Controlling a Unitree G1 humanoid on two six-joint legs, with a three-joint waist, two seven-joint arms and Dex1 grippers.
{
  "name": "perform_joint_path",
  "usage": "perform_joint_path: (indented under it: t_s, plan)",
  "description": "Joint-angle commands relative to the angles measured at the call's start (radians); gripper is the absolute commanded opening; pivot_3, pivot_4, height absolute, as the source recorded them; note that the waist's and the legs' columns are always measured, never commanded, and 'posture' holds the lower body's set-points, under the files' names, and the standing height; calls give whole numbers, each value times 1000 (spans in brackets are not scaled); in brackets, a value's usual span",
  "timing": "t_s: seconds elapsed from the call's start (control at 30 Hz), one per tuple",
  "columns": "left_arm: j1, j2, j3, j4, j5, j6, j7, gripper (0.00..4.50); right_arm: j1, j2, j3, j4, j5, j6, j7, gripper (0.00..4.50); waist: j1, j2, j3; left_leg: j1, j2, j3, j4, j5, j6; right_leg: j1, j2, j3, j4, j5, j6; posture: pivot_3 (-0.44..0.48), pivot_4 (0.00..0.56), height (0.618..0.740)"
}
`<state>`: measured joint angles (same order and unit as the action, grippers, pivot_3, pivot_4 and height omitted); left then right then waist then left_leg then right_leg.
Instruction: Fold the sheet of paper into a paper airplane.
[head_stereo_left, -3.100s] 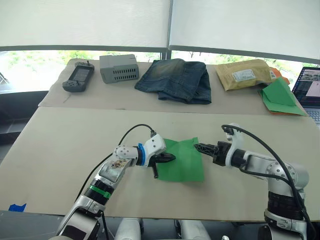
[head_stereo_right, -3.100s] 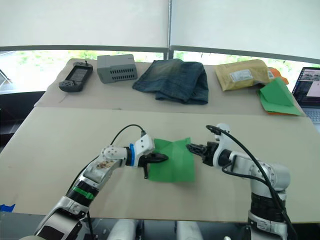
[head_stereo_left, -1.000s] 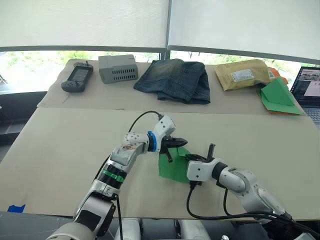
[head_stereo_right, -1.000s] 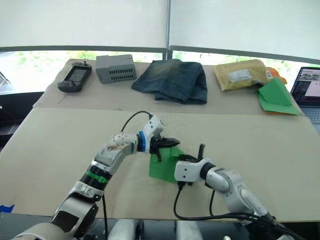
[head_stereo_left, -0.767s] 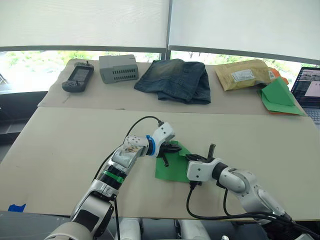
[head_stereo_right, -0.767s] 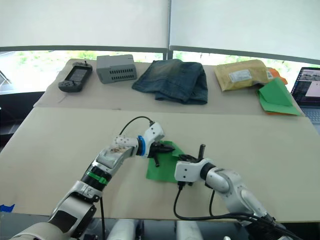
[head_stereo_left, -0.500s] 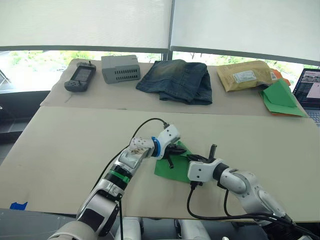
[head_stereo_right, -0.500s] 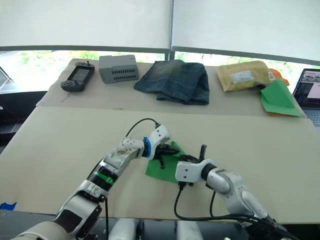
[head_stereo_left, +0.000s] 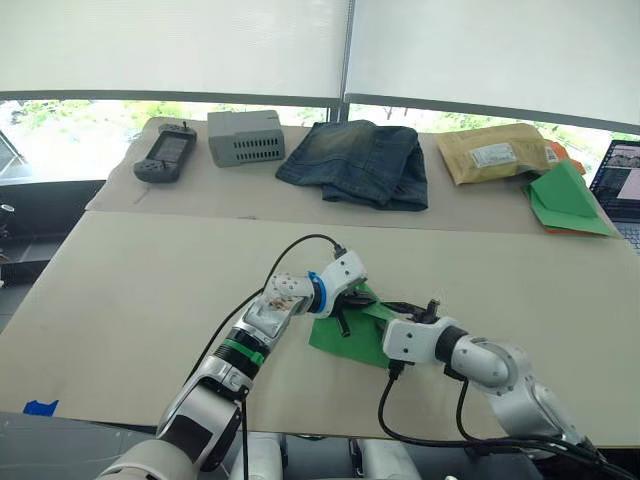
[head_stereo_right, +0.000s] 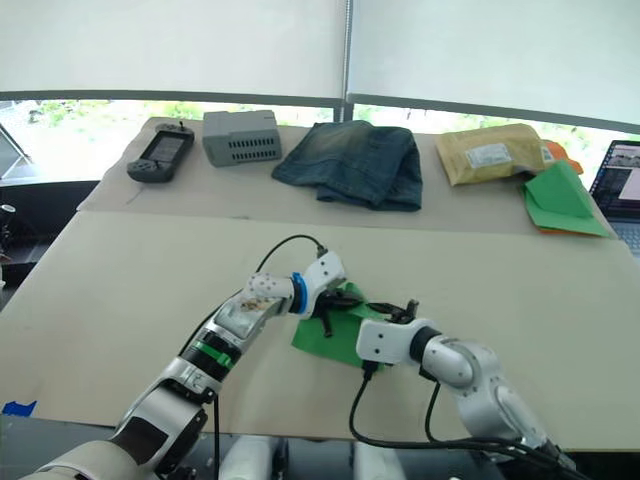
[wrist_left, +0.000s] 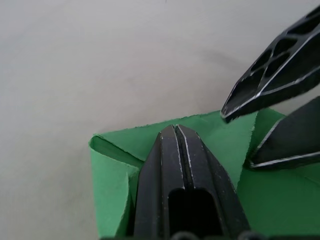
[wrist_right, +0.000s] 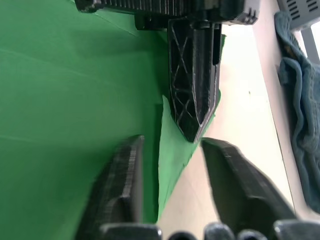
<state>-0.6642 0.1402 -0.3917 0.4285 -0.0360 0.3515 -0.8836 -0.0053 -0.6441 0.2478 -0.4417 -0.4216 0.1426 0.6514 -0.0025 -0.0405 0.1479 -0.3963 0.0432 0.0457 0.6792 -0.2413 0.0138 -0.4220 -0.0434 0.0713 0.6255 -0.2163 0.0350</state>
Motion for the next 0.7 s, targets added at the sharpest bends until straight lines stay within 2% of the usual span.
perform_joint_path:
  t_s: [0.03,0.1,0.13,0.23,0.37,0.4,0.7]
  plan:
    - [10,13,-18,48,44,14,21,0,15,19,-73,-95,85,87,35,3272,0,0,0,0,0,0,0,0,0,0,0,0,0,0,0,0,150,734]
    - [12,16,-17,41,43,13,19,0,-10,62,-140,-119,184,171,45,3272,-1,0,0,0,0,0,0,0,0,0,0,0,0,0,0,0,150,734]
    - [16,18,-18,35,43,13,17,0,-30,86,-167,-121,227,218,48,3058,-1,0,0,0,0,0,0,0,0,0,0,0,0,0,0,0,150,734]
    - [25,22,-22,21,41,15,16,0,-79,135,-196,-100,282,329,37,2061,-2,0,0,0,0,0,0,0,0,0,0,0,1,0,0,0,150,734]
    - [31,24,-32,13,48,37,21,0,-144,285,-250,-53,391,614,-32,690,-3,0,0,0,1,-1,-1,0,0,-1,0,-1,1,0,-1,0,150,734]
    - [28,20,-26,10,44,38,22,0,-153,296,-250,-51,405,647,-34,124,-3,0,0,0,1,-1,-1,0,0,-1,1,-1,1,1,-3,0,150,734]
    - [19,17,-18,5,41,38,27,0,-124,353,-228,4,484,730,-103,46,-5,0,-1,-1,0,-1,-1,0,0,-1,0,-1,1,0,-1,0,150,734]
